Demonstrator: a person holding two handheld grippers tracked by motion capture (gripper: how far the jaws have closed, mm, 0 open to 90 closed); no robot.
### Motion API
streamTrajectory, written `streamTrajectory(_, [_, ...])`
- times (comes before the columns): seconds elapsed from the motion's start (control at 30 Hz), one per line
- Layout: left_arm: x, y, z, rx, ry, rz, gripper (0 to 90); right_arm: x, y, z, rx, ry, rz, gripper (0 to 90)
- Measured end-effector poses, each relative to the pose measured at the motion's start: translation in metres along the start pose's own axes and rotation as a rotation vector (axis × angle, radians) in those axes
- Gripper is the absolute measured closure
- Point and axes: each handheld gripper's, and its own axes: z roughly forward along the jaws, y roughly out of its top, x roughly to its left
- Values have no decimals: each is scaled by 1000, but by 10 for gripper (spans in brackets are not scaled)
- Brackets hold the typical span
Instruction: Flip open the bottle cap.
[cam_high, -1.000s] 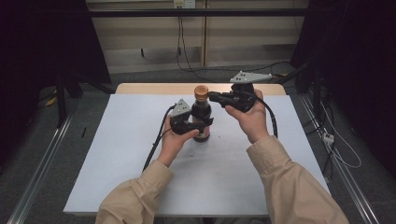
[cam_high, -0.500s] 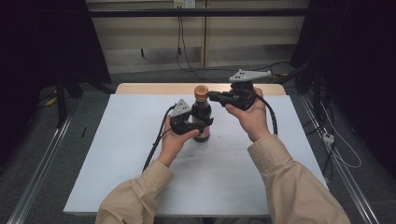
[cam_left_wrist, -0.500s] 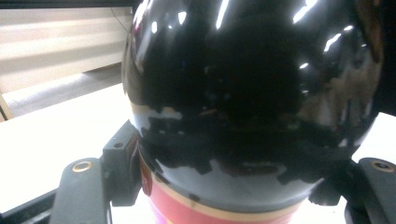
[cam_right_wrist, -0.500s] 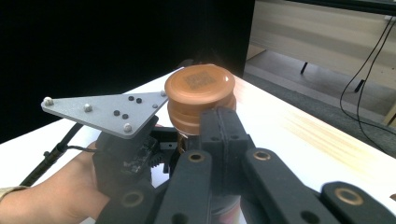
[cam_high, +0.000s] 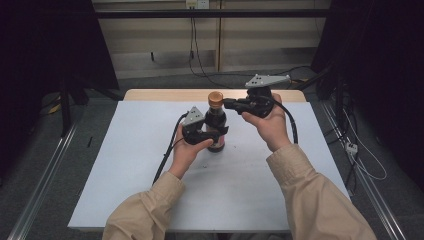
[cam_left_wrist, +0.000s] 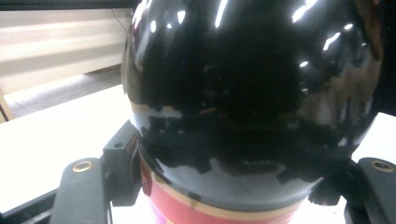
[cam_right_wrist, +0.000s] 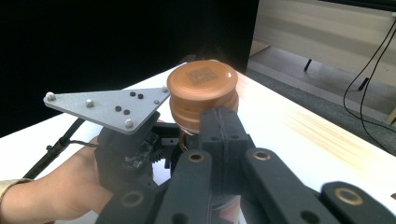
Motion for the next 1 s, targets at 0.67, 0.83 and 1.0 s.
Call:
streamTrajectory(0.67, [-4, -1, 0, 3, 20, 29, 307, -1, 1, 0, -6, -6, 11, 900])
streamTrajectory(0.83, [-3, -1, -1, 8, 19, 32, 308, 0, 2, 1, -5, -3, 4, 900])
streamTrajectory(1.0, [-3, -1, -1, 0, 18, 27, 309, 0, 2, 1, -6, -1, 8, 900])
